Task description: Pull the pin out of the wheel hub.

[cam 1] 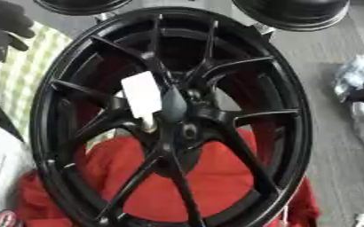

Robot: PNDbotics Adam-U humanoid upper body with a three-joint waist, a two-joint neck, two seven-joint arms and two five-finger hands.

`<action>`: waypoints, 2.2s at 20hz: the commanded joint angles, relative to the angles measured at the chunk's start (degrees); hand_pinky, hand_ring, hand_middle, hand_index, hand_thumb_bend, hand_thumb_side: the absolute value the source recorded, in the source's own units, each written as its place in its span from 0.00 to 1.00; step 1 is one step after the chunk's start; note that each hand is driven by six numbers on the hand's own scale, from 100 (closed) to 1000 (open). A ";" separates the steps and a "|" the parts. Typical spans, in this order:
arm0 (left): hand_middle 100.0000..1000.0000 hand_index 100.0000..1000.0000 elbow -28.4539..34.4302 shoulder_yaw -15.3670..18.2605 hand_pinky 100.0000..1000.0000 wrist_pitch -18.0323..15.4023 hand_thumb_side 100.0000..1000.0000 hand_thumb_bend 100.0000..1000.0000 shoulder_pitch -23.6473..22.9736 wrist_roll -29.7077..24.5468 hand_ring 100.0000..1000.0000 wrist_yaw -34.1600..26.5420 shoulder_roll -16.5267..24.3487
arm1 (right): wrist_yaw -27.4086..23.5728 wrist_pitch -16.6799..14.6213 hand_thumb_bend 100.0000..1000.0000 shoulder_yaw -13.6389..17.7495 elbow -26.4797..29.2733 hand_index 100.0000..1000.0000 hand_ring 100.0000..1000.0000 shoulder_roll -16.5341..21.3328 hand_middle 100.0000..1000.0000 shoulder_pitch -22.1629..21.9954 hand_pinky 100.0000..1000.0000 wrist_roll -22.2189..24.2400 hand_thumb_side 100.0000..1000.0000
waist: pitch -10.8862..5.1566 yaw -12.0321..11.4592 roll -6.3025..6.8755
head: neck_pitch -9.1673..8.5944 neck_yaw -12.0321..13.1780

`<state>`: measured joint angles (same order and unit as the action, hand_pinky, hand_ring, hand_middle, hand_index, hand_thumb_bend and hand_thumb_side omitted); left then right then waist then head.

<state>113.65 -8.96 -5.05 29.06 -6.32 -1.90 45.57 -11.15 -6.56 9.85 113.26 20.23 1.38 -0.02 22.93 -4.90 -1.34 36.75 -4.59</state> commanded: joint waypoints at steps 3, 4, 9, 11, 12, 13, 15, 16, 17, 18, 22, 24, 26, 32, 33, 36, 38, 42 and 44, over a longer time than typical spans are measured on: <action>0.65 0.79 0.94 -3.17 0.65 -2.64 0.46 0.00 4.14 -4.53 0.69 4.59 9.04 | 0.94 -0.56 0.00 -0.24 1.33 0.70 0.69 1.84 0.59 -0.72 0.97 0.50 0.47 | -1.76 0.76 0.07 | -0.29 0.20; 0.65 0.79 0.94 -3.62 0.65 -3.06 0.46 0.00 5.02 -5.40 0.69 5.46 10.46 | 1.05 -0.66 0.00 -0.33 1.33 0.70 0.69 1.83 0.59 -0.88 0.97 0.58 0.47 | -1.82 0.98 -0.01 | -0.40 0.43; 0.66 0.79 0.94 -5.43 0.66 -3.28 0.47 0.00 7.83 -9.83 0.70 8.16 17.66 | 1.28 -1.01 0.00 -0.92 1.33 0.70 0.69 1.55 0.59 -1.23 0.97 1.03 0.46 | -1.94 2.15 -0.68 | -0.92 1.90; 0.67 0.80 0.94 -6.47 0.68 -3.67 0.45 0.00 9.06 -11.68 0.71 8.02 19.60 | 1.43 -0.86 0.00 -1.22 1.33 0.70 0.69 1.39 0.59 -1.37 0.97 1.26 0.46 | -1.97 2.37 -0.88 | -0.99 2.06; 0.68 0.80 0.94 -7.12 0.68 -4.19 0.45 0.00 9.95 -12.56 0.71 8.30 19.97 | 1.52 -0.76 0.00 -1.37 1.33 0.70 0.69 1.34 0.59 -1.43 0.97 1.37 0.46 | -2.00 2.39 -0.95 | -0.97 2.12; 0.68 0.80 0.94 -7.63 0.68 -4.58 0.43 0.00 10.74 -13.46 0.71 8.65 20.07 | 1.59 -0.70 0.00 -1.48 1.33 0.70 0.69 1.32 0.59 -1.48 0.97 1.45 0.46 | -2.04 2.37 -1.01 | -0.95 2.13; 0.68 0.80 0.94 -8.83 0.68 -4.59 0.46 0.00 12.64 -15.29 0.72 9.21 20.13 | 1.76 -0.72 0.00 -1.78 1.33 0.70 0.69 1.43 0.59 -1.62 0.97 1.71 0.46 | -2.18 2.42 -1.15 | -0.84 2.09; 0.68 0.80 0.94 -9.45 0.68 -4.06 0.47 0.00 13.54 -16.19 0.71 9.11 20.12 | 1.85 -0.76 0.00 -1.87 1.33 0.70 0.69 1.49 0.59 -1.73 0.97 1.81 0.46 | -2.24 2.40 -1.21 | -0.72 1.99; 0.68 0.80 0.94 -9.95 0.68 -3.32 0.49 0.00 14.34 -17.11 0.72 8.74 20.14 | 1.96 -0.80 0.00 -1.92 1.33 0.70 0.69 1.52 0.59 -1.87 0.97 1.86 0.45 | -2.29 2.34 -1.24 | -0.62 1.86; 0.69 0.81 0.94 -10.47 0.68 -2.48 0.51 0.00 15.10 -18.04 0.72 8.38 20.30 | 2.10 -0.77 0.00 -1.94 1.33 0.70 0.69 1.53 0.59 -2.08 0.97 1.87 0.45 | -2.37 2.22 -1.25 | -0.49 1.73; 0.71 0.83 0.94 -12.94 0.69 1.26 0.59 0.00 18.34 -21.86 0.74 7.09 19.93 | 2.63 -0.51 0.00 -1.90 1.33 0.70 0.69 1.69 0.59 -2.79 0.97 1.68 0.45 | -2.86 1.50 -0.92 | 0.25 1.68; 0.72 0.84 0.94 -14.07 0.70 3.03 0.61 0.02 19.91 -23.52 0.75 6.80 19.44 | 2.69 -0.35 0.00 -1.84 1.33 0.70 0.69 1.88 0.59 -2.91 0.97 1.55 0.46 | -3.10 1.11 -0.65 | 0.52 1.67; 0.73 0.86 0.61 -15.47 0.70 4.82 0.65 0.06 21.61 -25.01 0.76 6.75 18.63 | 2.68 -0.08 0.00 -1.84 1.33 0.70 0.69 2.05 0.59 -2.94 0.97 1.50 0.46 | -3.27 0.84 -0.33 | 0.70 1.55; 0.76 0.88 -4.61 -19.97 0.73 10.17 0.75 0.24 27.52 -28.61 0.79 8.07 13.96 | 2.33 0.84 0.00 -1.78 1.33 0.70 0.69 2.53 0.59 -2.74 0.97 1.48 0.46 | -3.70 0.83 0.58 | 1.57 1.44; 0.76 0.88 -5.12 -20.42 0.74 11.09 0.75 0.26 28.30 -29.21 0.79 8.49 13.21 | 2.21 0.85 0.00 -1.76 1.33 0.70 0.69 2.65 0.59 -2.69 0.97 1.48 0.46 | -3.80 0.89 0.69 | 2.14 1.52; 0.77 0.89 -3.28 -21.51 0.75 19.27 0.76 0.27 30.69 -31.13 0.80 8.39 11.19 | 1.81 0.70 0.00 -1.69 1.33 0.70 0.69 3.03 0.59 -2.66 0.97 1.55 0.48 | -4.08 1.04 0.95 | 3.49 1.84; 0.78 0.89 -0.55 -21.62 0.75 24.91 0.76 0.27 31.76 -32.16 0.81 7.55 10.63 | 1.58 0.55 0.00 -1.61 1.33 0.70 0.69 3.22 0.59 -2.71 0.97 1.61 0.46 | -4.29 1.14 1.06 | 3.81 1.97; 0.78 0.90 0.86 -22.33 0.76 30.37 0.81 0.35 33.75 -34.47 0.81 7.62 9.42 | 1.26 0.64 0.00 -1.45 1.33 0.70 0.69 3.37 0.59 -2.94 0.97 1.55 0.46 | -4.71 1.21 1.18 | 3.89 1.83; 0.78 0.89 0.92 -22.63 0.76 31.85 0.83 0.39 34.50 -35.56 0.81 8.16 8.92 | 1.24 0.81 0.00 -1.41 1.33 0.70 0.69 3.34 0.59 -3.08 0.97 1.50 0.46 | -4.87 1.10 1.19 | 3.94 1.76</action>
<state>113.78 -31.98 25.19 62.40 -40.99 6.10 53.95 -9.73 -5.85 7.80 113.27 21.98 -1.64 1.52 19.47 -3.72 -0.15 40.30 -2.82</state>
